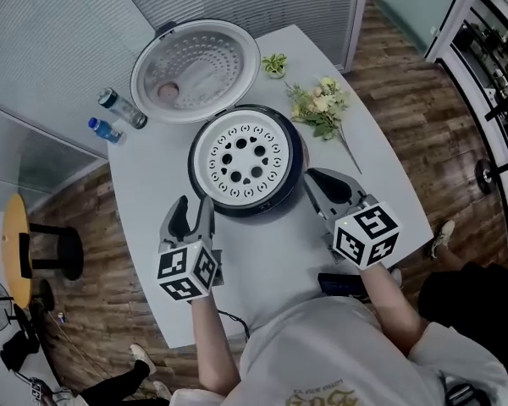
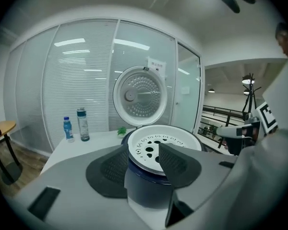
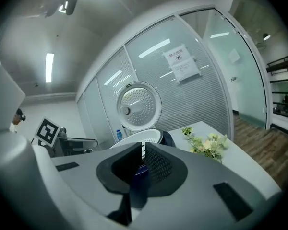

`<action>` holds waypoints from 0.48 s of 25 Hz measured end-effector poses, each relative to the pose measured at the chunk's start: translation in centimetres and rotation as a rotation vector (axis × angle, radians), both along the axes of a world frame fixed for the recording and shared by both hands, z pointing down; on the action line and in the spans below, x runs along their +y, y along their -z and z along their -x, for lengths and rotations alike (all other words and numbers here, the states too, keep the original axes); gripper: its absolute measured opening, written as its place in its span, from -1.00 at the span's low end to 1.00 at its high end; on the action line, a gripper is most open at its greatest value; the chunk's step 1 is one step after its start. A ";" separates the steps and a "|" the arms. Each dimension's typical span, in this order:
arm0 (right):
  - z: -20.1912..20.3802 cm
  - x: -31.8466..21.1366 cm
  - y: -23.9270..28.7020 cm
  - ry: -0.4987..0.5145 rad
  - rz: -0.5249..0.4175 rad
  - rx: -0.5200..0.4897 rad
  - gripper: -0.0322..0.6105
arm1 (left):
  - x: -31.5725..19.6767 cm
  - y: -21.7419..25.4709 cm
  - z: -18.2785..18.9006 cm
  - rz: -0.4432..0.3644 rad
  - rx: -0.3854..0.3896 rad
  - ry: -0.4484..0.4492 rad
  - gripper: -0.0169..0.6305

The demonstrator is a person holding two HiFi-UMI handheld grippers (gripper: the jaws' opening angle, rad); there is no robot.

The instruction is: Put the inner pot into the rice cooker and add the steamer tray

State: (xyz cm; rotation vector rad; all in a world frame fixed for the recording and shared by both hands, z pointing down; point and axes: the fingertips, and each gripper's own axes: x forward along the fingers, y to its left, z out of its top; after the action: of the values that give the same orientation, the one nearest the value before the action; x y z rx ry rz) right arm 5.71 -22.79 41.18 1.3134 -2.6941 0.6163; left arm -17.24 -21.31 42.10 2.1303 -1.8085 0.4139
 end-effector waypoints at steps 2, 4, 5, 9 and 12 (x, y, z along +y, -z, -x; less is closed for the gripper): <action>0.1 1.0 0.4 -0.009 -0.026 0.034 -0.80 | 1.1 0.5 -0.8 -0.031 0.022 -0.016 -0.42; 0.4 1.8 1.1 -0.024 -0.044 0.050 -0.81 | 2.4 0.9 -1.4 -0.054 0.049 -0.034 -0.56; 0.4 2.2 1.5 -0.038 -0.051 0.055 -0.81 | 3.0 1.2 -1.8 -0.063 0.067 -0.046 -0.64; 0.4 4.0 3.0 -0.091 -0.086 0.091 -0.82 | 5.2 2.1 -3.3 -0.092 0.161 -0.104 -0.88; 0.6 6.0 3.1 -0.094 -0.085 0.119 -0.83 | 6.5 2.1 -3.7 -0.099 0.197 -0.126 -0.90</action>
State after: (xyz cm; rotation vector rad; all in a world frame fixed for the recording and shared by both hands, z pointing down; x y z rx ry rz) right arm 5.07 -16.82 38.04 1.4552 -2.6017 0.4211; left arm -13.53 -14.80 39.99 2.2714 -1.6227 0.1392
